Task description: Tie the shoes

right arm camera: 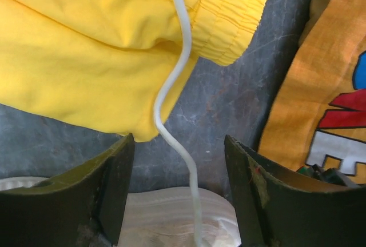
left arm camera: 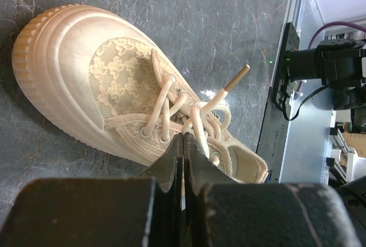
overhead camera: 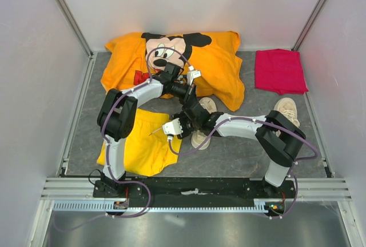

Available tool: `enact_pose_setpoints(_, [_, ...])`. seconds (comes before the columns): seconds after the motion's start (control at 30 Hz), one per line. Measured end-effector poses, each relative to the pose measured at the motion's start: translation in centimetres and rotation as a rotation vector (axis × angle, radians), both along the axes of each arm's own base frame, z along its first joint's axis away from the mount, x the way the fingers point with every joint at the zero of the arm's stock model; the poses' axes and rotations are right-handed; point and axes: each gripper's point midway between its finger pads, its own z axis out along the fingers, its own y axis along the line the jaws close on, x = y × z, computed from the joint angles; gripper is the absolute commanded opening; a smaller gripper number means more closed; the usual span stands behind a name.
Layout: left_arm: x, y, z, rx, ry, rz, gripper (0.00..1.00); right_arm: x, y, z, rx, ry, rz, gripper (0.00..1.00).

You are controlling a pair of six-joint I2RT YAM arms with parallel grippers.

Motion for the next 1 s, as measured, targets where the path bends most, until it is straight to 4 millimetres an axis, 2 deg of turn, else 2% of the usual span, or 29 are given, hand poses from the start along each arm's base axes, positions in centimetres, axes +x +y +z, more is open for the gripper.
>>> enact_pose_setpoints(0.03, [0.0, 0.0, 0.0, -0.001, -0.001, 0.0, 0.02, 0.2, 0.0, 0.1, -0.006, -0.012, 0.004, 0.41])
enact_pose_setpoints(0.07, [0.0, -0.1, 0.1, -0.001, -0.003, -0.001, 0.01, 0.5, 0.0, 0.1, -0.011, -0.021, -0.003, 0.17])
enact_pose_setpoints(0.1, [0.1, -0.1, 0.1, -0.002, -0.004, -0.001, 0.01, 0.6, 0.0, 0.1, -0.016, -0.031, -0.002, 0.04])
enact_pose_setpoints(0.13, [0.1, -0.1, 0.2, -0.002, -0.004, -0.002, 0.02, 0.8, -0.1, 0.2, -0.022, -0.041, -0.005, 0.0])
enact_pose_setpoints(0.27, [0.1, -0.1, 0.4, 0.0, -0.001, -0.002, 0.01, 1.3, -0.2, 0.8, -0.008, -0.02, -0.074, 0.0])
enact_pose_setpoints(0.4, [0.1, -0.1, 0.7, 0.006, 0.006, -0.002, 0.01, 1.5, 0.1, 3.6, 0.064, 0.015, -0.147, 0.0])
enact_pose_setpoints(0.53, [0.1, 0.2, 0.8, 0.015, 0.001, -0.01, 0.01, 0.4, -1.3, 7.5, 0.141, 0.047, -0.188, 0.0])
enact_pose_setpoints(0.67, [-0.1, 0.7, 0.5, 0.039, -0.009, -0.017, 0.02, -0.8, -4.0, 10.3, 0.205, 0.079, -0.233, 0.0])
enact_pose_setpoints(0.73, [-0.1, 1.0, 0.2, 0.057, -0.02, -0.021, 0.02, -1.4, -5.7, 10.4, 0.212, 0.116, -0.265, 0.0])
enact_pose_setpoints(0.83, [-0.2, 1.7, 0.1, 0.088, -0.049, -0.031, 0.02, -2.3, -8.0, 9.5, 0.2, 0.178, -0.322, 0.0])
enact_pose_setpoints(1.0, [0.0, 3.2, 1.4, 0.12, -0.148, -0.045, 0.01, -3.7, -11.7, 8.2, 0.19, 0.268, -0.428, 0.0])
